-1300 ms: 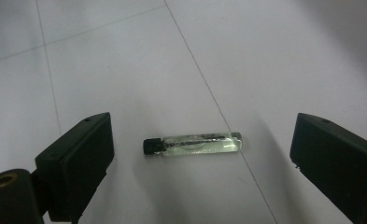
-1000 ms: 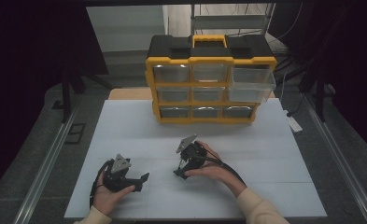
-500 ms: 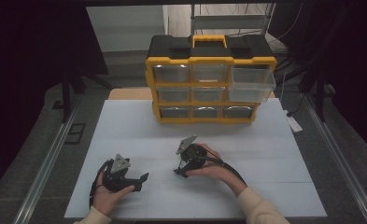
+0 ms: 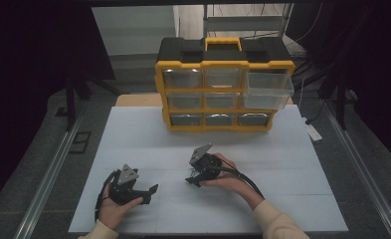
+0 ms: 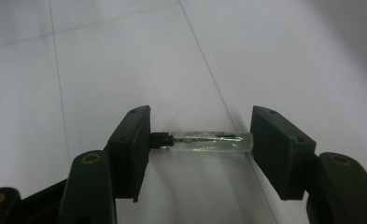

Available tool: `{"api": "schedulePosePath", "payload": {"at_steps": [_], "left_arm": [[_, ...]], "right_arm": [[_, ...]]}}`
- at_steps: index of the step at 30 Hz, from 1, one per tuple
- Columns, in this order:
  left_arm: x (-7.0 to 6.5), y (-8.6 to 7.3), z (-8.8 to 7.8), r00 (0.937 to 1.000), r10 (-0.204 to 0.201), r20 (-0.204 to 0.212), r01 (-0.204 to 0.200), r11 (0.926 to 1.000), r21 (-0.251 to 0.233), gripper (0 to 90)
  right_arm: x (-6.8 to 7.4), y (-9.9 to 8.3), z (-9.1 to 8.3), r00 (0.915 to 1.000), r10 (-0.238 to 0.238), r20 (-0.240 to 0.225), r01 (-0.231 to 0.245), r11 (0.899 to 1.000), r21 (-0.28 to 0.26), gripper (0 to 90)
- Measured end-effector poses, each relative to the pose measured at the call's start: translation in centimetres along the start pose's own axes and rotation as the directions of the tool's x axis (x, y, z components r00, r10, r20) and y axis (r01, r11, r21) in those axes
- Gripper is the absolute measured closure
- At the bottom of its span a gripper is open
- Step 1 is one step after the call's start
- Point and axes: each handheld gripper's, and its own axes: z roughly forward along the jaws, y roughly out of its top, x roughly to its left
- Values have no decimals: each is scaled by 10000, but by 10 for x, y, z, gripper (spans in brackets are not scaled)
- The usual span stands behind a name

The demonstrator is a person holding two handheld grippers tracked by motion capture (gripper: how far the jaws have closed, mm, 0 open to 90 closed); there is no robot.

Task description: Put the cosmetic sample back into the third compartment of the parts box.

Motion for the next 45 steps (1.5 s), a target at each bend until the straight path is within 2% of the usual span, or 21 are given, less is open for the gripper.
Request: {"api": "schedulePosePath", "payload": {"at_steps": [8,15,23,30,45], "left_arm": [[0,1,1,10000,-17,30,17,10000,1,74],[0,1,1,10000,-13,10,13,10000,10,75],[0,1,1,10000,-42,-13,42,10000,-29,75],[1,1,1,10000,-48,-34,48,10000,-9,75],[1,1,1,10000,-53,-43,53,10000,-23,75]], "right_arm": [[-3,1,-16,9992,373,165,-359,9964,-763,399],[-2,0,-27,9984,481,308,-441,9920,-1184,399],[0,-1,-37,9973,598,432,-526,9869,-1523,399],[1,-5,-48,9936,970,578,-840,9770,-1959,399],[1,-13,-67,9872,1364,822,-1123,9621,-2484,399]]}}
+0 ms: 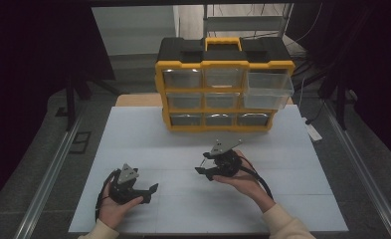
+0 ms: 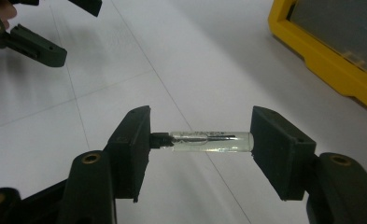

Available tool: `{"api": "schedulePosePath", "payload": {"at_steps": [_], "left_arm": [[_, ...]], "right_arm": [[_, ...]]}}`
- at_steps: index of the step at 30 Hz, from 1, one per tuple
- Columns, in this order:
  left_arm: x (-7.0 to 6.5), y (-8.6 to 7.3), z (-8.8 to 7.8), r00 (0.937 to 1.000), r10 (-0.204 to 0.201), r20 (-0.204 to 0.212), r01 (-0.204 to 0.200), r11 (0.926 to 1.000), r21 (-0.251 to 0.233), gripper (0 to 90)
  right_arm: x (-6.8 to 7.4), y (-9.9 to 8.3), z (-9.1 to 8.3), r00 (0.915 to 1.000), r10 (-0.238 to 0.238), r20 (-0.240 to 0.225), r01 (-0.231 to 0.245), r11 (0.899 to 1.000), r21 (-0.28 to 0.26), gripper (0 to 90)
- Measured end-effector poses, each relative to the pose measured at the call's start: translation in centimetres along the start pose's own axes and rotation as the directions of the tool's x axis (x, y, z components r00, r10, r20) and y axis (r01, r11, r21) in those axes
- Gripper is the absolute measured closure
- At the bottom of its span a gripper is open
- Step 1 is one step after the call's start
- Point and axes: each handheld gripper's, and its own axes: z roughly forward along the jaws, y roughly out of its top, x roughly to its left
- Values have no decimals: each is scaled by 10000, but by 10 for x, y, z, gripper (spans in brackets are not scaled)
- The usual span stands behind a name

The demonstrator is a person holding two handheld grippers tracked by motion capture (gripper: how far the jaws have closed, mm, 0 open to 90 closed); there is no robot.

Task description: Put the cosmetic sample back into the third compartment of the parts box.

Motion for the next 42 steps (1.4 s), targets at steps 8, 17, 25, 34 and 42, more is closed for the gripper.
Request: {"api": "schedulePosePath", "payload": {"at_steps": [8,17,25,34,42], "left_arm": [[0,0,0,10000,3,-1,-3,10000,-41,76],[0,0,0,10000,-17,6,17,10000,-3,76],[0,0,0,10000,12,4,-12,10000,-13,76],[0,1,0,10000,39,11,-39,10000,1,76],[0,1,0,10000,45,9,-45,10000,-2,76]], "right_arm": [[-1,-1,-7,9998,132,153,-129,9998,-179,398],[-4,-3,-16,9992,317,253,-306,9988,-392,399],[-4,-3,-24,9986,421,334,-400,9974,-604,398],[-7,-1,-34,9969,524,583,-471,9950,-881,398],[-8,2,-40,9957,592,709,-507,9920,-1160,399]]}}
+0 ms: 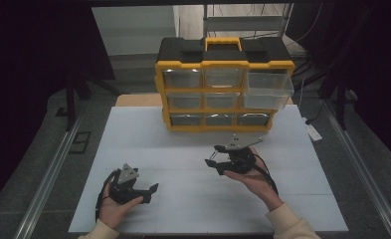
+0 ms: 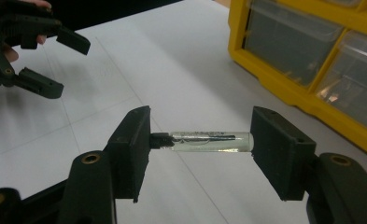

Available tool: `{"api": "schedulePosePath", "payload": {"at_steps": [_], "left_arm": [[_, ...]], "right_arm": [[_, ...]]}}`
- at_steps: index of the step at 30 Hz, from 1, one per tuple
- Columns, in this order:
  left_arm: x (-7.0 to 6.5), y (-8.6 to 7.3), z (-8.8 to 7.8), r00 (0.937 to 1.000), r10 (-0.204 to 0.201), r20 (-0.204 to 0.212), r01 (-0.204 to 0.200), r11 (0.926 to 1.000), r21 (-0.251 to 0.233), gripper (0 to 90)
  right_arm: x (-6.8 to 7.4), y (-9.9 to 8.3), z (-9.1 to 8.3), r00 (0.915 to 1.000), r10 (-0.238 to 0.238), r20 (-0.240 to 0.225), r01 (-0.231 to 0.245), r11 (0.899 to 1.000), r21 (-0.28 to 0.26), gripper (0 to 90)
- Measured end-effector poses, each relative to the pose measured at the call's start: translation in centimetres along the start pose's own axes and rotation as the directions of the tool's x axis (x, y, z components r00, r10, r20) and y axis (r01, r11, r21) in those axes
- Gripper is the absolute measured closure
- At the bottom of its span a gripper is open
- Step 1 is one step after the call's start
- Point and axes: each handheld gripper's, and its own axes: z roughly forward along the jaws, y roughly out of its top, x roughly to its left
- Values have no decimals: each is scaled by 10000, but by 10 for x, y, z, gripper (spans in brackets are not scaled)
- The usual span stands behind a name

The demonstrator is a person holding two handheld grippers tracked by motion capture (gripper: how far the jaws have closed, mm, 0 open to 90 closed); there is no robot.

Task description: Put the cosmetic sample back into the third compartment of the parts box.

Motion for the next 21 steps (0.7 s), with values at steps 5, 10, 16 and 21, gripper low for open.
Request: {"api": "schedulePosePath", "payload": {"at_steps": [5,10,16,21], "left_arm": [[0,0,0,10000,22,10,-22,10000,9,76],[-1,0,0,10000,-16,0,16,10000,-24,76],[0,0,0,10000,-9,0,9,10000,-15,76],[-1,0,0,10000,1,2,-1,10000,-15,76]], "right_arm": [[-2,4,-7,9999,16,104,-13,9996,-266,398],[-4,7,-13,9998,89,201,-80,9990,-447,399],[-5,12,-22,9995,94,301,-72,9974,-713,398],[-6,16,-29,9990,147,423,-106,9954,-951,398]]}}
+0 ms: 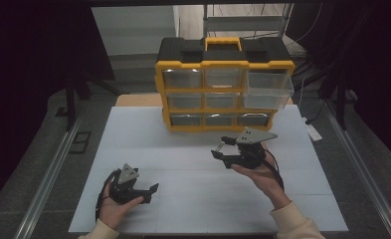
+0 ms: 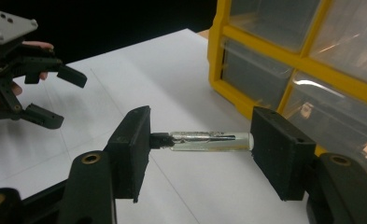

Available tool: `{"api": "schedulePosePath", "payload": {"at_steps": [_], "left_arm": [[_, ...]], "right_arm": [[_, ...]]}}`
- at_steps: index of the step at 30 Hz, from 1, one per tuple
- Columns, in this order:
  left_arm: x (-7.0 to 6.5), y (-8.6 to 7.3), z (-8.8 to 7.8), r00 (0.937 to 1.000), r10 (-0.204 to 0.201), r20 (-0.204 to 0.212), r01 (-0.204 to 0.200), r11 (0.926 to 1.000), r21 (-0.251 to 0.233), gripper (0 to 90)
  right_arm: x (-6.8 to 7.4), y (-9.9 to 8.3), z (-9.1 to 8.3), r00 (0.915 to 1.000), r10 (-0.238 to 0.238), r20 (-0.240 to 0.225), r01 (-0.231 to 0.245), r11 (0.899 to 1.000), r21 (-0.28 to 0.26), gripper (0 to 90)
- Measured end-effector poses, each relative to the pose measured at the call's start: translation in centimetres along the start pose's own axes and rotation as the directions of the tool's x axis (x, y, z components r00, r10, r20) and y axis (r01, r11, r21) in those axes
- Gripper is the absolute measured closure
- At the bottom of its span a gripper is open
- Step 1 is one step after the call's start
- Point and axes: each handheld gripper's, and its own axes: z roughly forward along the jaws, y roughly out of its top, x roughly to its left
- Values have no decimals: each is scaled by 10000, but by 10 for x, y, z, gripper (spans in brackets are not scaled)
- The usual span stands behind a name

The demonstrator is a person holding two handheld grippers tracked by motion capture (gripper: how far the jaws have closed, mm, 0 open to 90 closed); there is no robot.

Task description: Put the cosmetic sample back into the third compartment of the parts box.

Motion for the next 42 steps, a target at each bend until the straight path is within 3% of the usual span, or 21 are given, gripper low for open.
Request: {"api": "schedulePosePath", "payload": {"at_steps": [23,34,42], "left_arm": [[-1,1,0,10000,-1,-46,1,10000,-31,76],[-1,1,-1,10000,-14,-34,14,10000,-30,76],[-2,2,1,10000,14,-4,-14,10000,-23,76]], "right_arm": [[-9,22,-35,9971,164,746,-93,9955,-943,399],[-8,31,-44,9959,69,899,43,9922,-1245,398],[-12,39,-49,9925,249,1197,-78,9899,-1413,398]]}}
